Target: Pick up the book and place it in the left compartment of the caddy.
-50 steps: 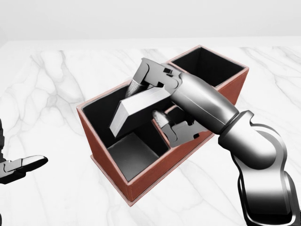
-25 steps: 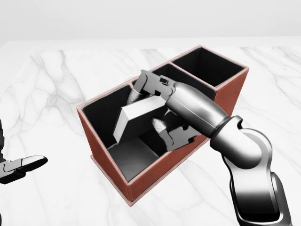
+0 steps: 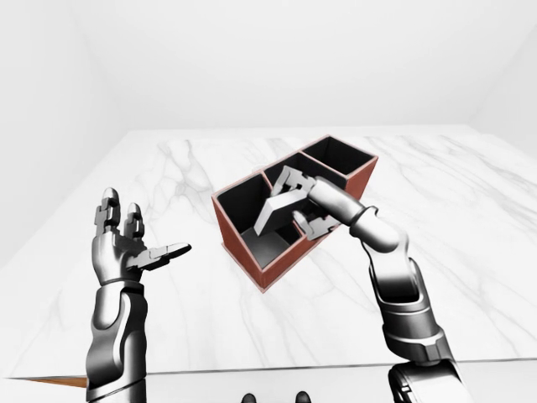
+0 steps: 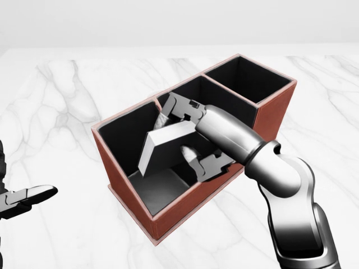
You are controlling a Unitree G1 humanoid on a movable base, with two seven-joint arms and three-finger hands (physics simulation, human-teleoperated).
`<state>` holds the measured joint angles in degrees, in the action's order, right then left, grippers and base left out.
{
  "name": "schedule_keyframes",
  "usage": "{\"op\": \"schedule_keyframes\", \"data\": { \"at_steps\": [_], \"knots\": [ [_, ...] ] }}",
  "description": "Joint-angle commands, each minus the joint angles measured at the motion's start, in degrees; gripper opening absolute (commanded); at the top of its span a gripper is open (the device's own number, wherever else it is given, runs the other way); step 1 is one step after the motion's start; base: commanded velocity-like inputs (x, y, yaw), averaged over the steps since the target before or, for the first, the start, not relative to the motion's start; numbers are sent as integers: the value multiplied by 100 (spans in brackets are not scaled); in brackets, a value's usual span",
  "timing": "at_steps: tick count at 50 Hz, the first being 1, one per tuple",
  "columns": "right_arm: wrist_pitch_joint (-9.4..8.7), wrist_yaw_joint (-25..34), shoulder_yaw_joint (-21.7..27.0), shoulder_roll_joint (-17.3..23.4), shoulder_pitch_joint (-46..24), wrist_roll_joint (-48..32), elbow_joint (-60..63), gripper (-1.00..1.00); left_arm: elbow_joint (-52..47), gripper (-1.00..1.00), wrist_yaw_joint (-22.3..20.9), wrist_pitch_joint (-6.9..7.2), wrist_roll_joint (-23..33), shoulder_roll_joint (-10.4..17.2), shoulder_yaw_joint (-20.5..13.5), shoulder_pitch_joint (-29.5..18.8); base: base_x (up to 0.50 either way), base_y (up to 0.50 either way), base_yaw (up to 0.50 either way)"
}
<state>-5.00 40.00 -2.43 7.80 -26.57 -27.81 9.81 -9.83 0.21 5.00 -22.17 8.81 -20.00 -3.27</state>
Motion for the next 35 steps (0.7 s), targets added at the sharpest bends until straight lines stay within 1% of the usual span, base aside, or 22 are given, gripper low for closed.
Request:
{"op": "schedule_keyframes", "data": {
  "at_steps": [1, 35],
  "knots": [
    [0, 0, 23, -61, -69, 198, -94, -100, -39, 100, 9, 0, -15, 5, -11, 2, 0, 0, 0],
    [0, -7, 18, -151, -402, -21, -1085, -100, 88, 100, -4, 0, 15, 0, 27, -28, 0, 0, 0]
  ]
}}
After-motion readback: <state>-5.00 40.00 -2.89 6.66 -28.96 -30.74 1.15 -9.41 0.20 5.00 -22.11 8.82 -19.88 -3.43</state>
